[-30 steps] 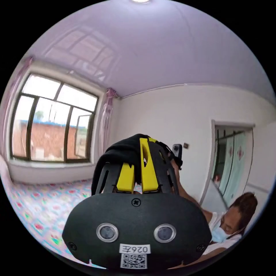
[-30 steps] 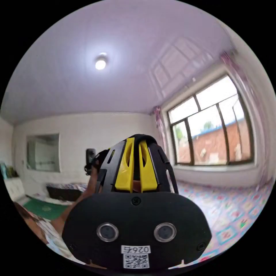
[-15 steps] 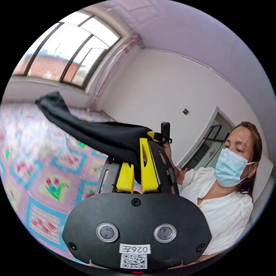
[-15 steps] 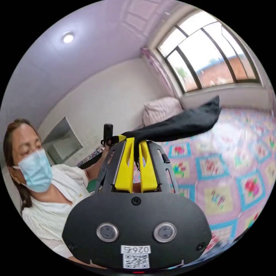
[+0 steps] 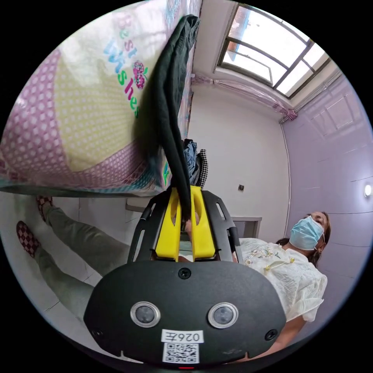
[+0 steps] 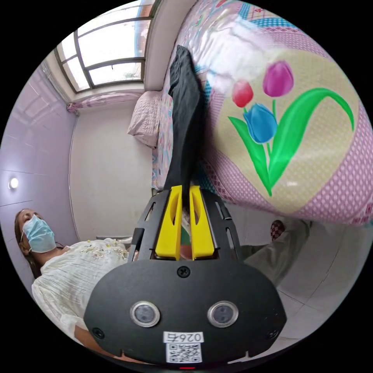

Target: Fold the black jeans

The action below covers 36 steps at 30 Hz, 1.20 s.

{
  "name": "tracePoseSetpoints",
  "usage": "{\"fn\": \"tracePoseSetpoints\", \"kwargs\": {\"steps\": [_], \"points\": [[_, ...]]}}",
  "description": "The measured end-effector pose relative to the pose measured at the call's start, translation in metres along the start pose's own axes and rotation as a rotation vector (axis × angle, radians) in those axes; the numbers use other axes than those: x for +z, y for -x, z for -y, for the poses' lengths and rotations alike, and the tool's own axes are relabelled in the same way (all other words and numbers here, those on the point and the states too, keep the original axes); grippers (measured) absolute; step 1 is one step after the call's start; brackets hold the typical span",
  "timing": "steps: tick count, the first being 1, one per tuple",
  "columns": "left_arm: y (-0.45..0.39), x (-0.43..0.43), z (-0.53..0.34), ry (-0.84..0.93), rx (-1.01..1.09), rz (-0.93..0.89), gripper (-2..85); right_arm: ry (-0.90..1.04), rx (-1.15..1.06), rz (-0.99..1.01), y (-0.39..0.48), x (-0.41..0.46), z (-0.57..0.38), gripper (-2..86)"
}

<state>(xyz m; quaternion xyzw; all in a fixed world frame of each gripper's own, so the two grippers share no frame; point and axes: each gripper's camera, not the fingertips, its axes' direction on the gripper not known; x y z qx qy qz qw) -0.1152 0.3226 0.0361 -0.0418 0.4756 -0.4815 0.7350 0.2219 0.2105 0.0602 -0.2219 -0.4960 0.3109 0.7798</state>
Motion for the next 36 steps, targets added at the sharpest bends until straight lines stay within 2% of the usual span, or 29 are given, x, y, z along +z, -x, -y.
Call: {"fn": "tracePoseSetpoints", "kwargs": {"steps": [5, 9, 13, 17, 20, 26, 31, 36], "points": [[0.016, -0.001, -0.03, 0.172, 0.022, 0.147, -0.6, 0.048, 0.013, -0.221, 0.0, 0.027, -0.043, 2.2], [0.009, -0.014, -0.058, 0.137, 0.058, 0.308, -0.9, -0.019, -0.069, -0.411, 0.036, 0.047, -0.071, 4.5], [-0.02, -0.006, -0.056, 0.127, 0.188, 0.499, -0.7, -0.062, -0.361, -0.601, 0.122, 0.123, -0.072, 6.0], [-0.038, 0.014, -0.049, 0.139, 0.291, 0.603, 0.4, 0.023, -0.59, -0.634, 0.173, 0.237, -0.06, 6.4], [-0.047, 0.024, -0.051, 0.104, 0.343, 0.65, 2.0, 0.076, -0.706, -0.711, 0.187, 0.309, -0.065, 6.5], [-0.046, 0.034, -0.074, 0.082, 0.391, 0.742, 4.9, 0.061, -0.813, -0.927, 0.195, 0.377, -0.094, 3.9], [-0.037, 0.032, -0.087, 0.063, 0.363, 0.724, 5.2, 0.09, -0.769, -0.889, 0.194, 0.385, -0.094, -0.1], [-0.041, 0.035, -0.091, 0.064, 0.395, 0.744, 5.3, 0.132, -0.779, -0.869, 0.194, 0.396, -0.098, 3.4]]}}
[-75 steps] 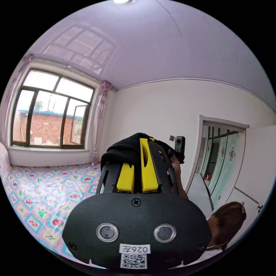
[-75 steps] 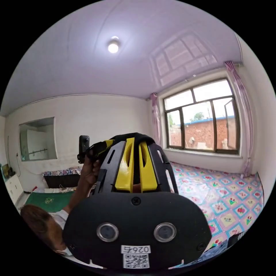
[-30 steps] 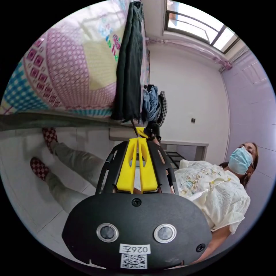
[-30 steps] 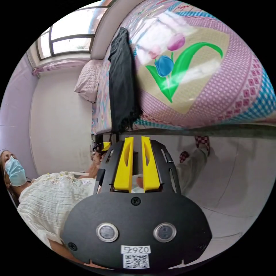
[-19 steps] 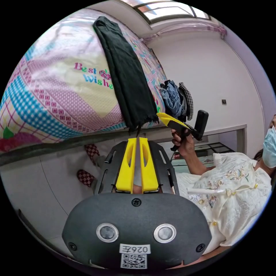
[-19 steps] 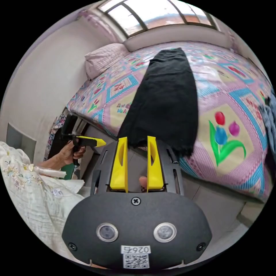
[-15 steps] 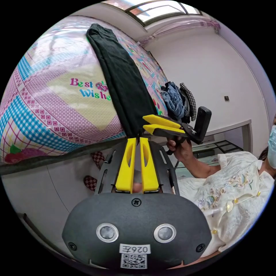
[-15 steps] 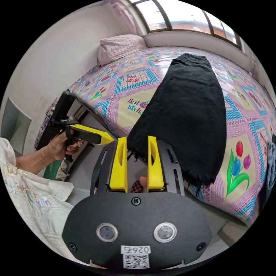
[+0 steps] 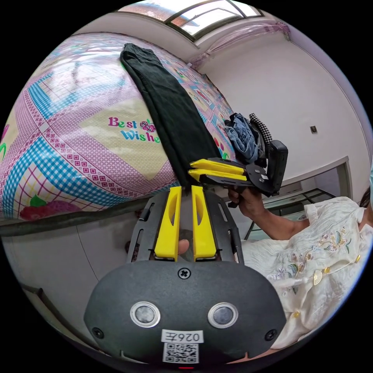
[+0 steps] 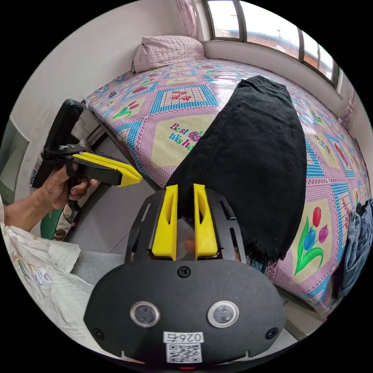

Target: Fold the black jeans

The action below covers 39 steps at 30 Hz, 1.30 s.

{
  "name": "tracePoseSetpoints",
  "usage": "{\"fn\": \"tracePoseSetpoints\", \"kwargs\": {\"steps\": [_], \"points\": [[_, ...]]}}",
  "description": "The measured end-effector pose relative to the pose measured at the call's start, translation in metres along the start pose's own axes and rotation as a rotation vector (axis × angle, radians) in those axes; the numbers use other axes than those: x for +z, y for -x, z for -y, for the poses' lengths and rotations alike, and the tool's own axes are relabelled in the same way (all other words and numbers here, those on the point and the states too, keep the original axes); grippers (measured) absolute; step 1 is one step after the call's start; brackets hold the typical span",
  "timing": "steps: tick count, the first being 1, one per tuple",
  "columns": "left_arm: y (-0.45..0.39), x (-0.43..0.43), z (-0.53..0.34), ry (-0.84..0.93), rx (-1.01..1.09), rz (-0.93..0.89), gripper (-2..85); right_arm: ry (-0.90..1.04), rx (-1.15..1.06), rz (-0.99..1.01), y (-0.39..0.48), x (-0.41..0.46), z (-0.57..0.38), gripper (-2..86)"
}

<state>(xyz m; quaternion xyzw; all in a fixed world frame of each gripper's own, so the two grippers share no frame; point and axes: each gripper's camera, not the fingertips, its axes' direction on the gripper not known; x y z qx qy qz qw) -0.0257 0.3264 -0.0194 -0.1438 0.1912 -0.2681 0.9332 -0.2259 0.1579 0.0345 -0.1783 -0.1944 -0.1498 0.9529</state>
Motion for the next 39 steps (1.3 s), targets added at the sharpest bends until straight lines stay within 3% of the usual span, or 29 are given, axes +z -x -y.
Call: {"fn": "tracePoseSetpoints", "kwargs": {"steps": [4, 11, 20, 24, 30, 35, 38, 39], "points": [[-0.005, 0.001, 0.0, -0.001, 0.016, 0.004, 5.2, 0.012, -0.014, -0.054, 0.012, -0.001, 0.001, -0.6], [-0.009, 0.0, -0.008, -0.006, 0.026, 0.024, 5.1, -0.145, 0.014, 0.003, 0.017, -0.054, -0.006, -1.6], [0.003, 0.021, -0.011, 0.069, 0.002, -0.008, 5.1, -0.002, -0.064, -0.045, 0.023, -0.015, -0.009, -0.9], [0.015, 0.033, -0.009, 0.099, -0.022, -0.036, 6.1, 0.024, -0.064, 0.048, 0.008, -0.027, -0.027, 2.1], [0.024, 0.034, -0.006, 0.077, -0.033, -0.054, 12.1, -0.167, 0.287, -0.002, -0.088, -0.113, -0.099, 3.3], [0.025, 0.044, 0.003, 0.102, -0.028, -0.074, 17.6, -0.252, 0.616, 0.11, -0.208, -0.135, -0.145, 6.5], [0.025, 0.055, 0.007, 0.134, -0.041, -0.091, 17.9, -0.261, 0.654, 0.24, -0.241, -0.121, -0.141, 5.1], [0.026, 0.059, 0.009, 0.155, -0.048, -0.082, 13.7, -0.226, 0.624, 0.248, -0.243, -0.116, -0.136, 3.5]]}}
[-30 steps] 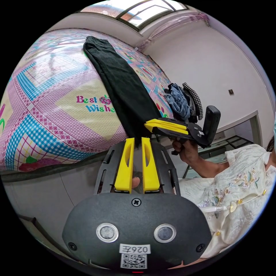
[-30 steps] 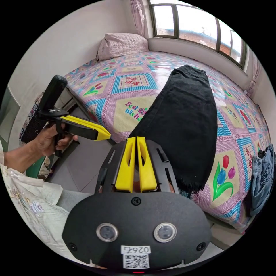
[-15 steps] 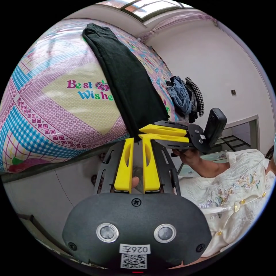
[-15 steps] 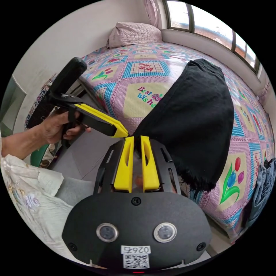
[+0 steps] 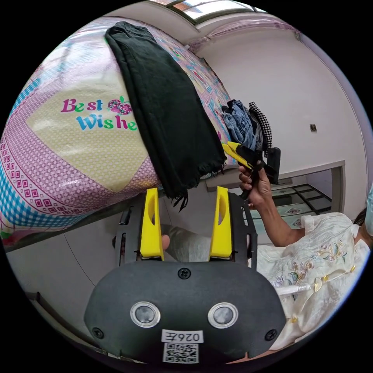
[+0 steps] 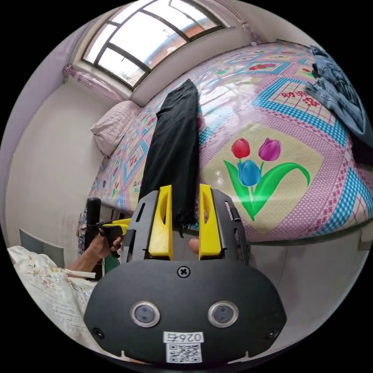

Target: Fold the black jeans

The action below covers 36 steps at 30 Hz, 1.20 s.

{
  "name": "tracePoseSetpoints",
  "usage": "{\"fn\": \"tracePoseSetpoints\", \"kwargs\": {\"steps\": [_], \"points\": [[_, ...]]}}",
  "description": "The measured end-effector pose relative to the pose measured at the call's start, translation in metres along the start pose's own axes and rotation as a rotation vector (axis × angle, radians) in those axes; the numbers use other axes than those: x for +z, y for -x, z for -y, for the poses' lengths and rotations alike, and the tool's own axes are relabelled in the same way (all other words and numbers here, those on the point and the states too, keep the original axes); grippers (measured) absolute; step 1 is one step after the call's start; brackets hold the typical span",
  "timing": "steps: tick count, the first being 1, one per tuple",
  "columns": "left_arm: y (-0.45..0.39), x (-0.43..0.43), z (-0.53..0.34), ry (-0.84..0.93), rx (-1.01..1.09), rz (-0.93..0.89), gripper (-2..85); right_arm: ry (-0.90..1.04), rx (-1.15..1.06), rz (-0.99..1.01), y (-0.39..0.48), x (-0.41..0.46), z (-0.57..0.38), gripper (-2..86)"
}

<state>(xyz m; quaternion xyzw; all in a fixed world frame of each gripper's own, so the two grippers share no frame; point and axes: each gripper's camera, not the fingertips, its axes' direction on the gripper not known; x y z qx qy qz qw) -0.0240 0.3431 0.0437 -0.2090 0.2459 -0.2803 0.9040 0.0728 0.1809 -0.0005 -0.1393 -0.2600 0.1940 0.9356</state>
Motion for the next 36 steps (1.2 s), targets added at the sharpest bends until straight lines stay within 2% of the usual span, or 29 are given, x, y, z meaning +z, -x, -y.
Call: {"fn": "tracePoseSetpoints", "kwargs": {"steps": [1, 3, 5, 8, 12, 15, 20, 23, 24, 25, 28, 32, 34, 36], "points": [[0.002, 0.004, 0.004, 0.063, -0.028, 0.02, 5.9, 0.099, -0.04, -0.075, 0.001, 0.012, 0.005, 1.3], [0.002, 0.008, 0.008, 0.115, -0.032, 0.055, 0.8, 0.107, -0.116, -0.207, 0.005, 0.008, 0.003, 0.0], [0.0, 0.001, 0.008, 0.089, -0.007, 0.049, 0.2, 0.061, -0.127, -0.198, 0.0, -0.018, 0.0, 0.2], [0.006, -0.012, 0.005, 0.028, -0.034, 0.008, 3.9, 0.042, -0.094, -0.153, -0.014, -0.039, 0.001, 4.1], [0.024, -0.025, -0.006, -0.073, -0.107, -0.165, 14.6, 0.056, -0.023, -0.052, -0.043, -0.047, 0.005, 8.1], [0.027, -0.038, -0.014, -0.132, -0.142, -0.159, 16.7, 0.073, 0.021, 0.014, -0.065, -0.048, 0.007, 9.2], [0.025, -0.05, -0.005, -0.138, -0.155, -0.051, 17.9, 0.075, 0.046, 0.053, -0.083, -0.057, 0.008, 9.2], [0.023, -0.033, 0.02, -0.006, -0.156, 0.039, 15.7, 0.088, 0.034, 0.058, -0.084, -0.057, 0.011, 9.3], [0.022, -0.024, 0.029, 0.08, -0.161, 0.115, 7.1, 0.092, 0.028, 0.055, -0.083, -0.057, 0.011, 9.4], [0.016, -0.021, 0.032, 0.094, -0.154, 0.16, 2.3, 0.104, 0.016, 0.046, -0.081, -0.057, 0.012, 9.8], [-0.003, -0.03, 0.024, 0.038, -0.092, 0.225, 1.0, 0.112, -0.019, 0.0, -0.074, -0.062, 0.008, 11.2], [0.012, -0.036, 0.016, -0.007, -0.151, 0.107, 5.4, 0.096, -0.009, 0.031, -0.085, -0.069, 0.002, 12.3], [0.026, -0.028, 0.022, -0.002, -0.189, 0.022, 14.3, 0.098, -0.004, 0.053, -0.089, -0.07, 0.001, 12.1], [0.029, -0.018, 0.031, 0.048, -0.185, -0.005, 11.8, 0.103, -0.017, 0.053, -0.088, -0.07, -0.001, 11.4]]}}
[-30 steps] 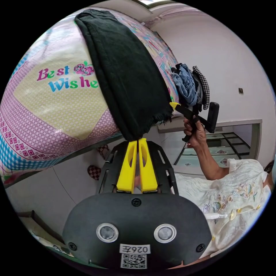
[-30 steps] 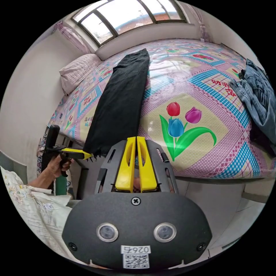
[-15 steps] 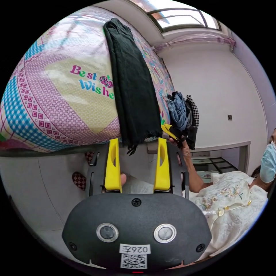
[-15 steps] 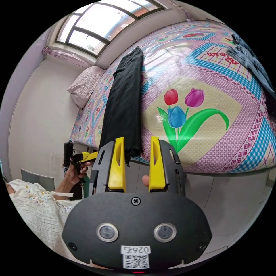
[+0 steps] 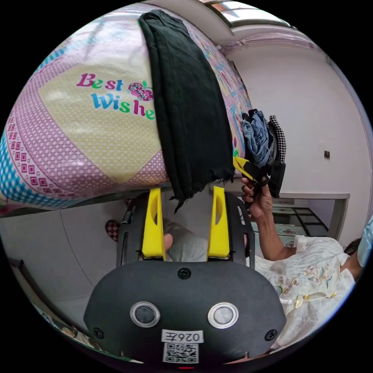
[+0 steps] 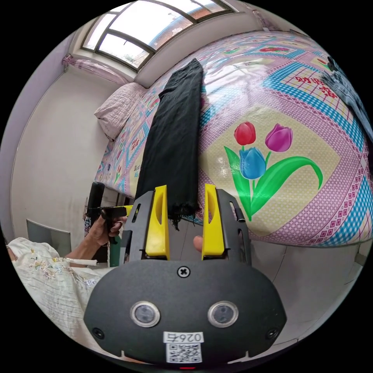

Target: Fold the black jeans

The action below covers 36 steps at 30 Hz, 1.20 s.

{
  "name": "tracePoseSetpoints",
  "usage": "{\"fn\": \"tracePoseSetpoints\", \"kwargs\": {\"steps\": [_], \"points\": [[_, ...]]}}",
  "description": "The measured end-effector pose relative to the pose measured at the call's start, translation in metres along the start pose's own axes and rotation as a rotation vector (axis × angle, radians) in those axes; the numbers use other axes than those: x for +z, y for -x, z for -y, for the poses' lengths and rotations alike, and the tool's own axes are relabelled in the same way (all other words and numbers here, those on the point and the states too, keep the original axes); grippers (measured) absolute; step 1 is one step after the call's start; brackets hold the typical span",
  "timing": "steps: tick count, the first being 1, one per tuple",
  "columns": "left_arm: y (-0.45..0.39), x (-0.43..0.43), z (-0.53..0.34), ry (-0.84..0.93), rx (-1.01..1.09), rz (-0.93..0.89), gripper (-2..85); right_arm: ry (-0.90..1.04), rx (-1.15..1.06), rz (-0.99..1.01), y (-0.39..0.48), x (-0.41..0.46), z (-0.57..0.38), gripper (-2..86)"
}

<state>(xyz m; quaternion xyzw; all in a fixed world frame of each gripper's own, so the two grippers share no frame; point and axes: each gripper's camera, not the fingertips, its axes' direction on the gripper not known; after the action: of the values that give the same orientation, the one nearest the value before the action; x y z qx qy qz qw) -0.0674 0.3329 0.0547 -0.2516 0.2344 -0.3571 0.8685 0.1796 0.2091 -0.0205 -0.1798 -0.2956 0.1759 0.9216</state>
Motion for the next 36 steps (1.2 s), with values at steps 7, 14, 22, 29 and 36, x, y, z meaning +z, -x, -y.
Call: {"fn": "tracePoseSetpoints", "kwargs": {"steps": [7, 14, 22, 29, 36], "points": [[-0.011, -0.025, -0.032, -0.063, 0.026, -0.089, 4.4, 0.013, -0.029, -0.043, 0.006, -0.018, -0.027, 10.0], [-0.048, -0.122, -0.037, -0.405, 0.129, 0.17, 10.7, -0.139, -0.038, -0.014, -0.006, -0.072, -0.03, 9.6], [-0.115, -0.138, 0.156, -0.48, 0.397, 0.787, 12.4, -0.172, -0.274, 0.039, 0.038, -0.047, 0.082, 9.0], [-0.084, -0.133, 0.308, -0.325, 0.436, 0.775, 17.0, -0.156, -0.508, -0.073, 0.106, 0.032, 0.18, 9.7], [-0.034, -0.151, 0.44, -0.294, 0.443, 0.586, 15.3, -0.193, -0.467, -0.197, 0.112, 0.083, 0.251, 9.7]]}}
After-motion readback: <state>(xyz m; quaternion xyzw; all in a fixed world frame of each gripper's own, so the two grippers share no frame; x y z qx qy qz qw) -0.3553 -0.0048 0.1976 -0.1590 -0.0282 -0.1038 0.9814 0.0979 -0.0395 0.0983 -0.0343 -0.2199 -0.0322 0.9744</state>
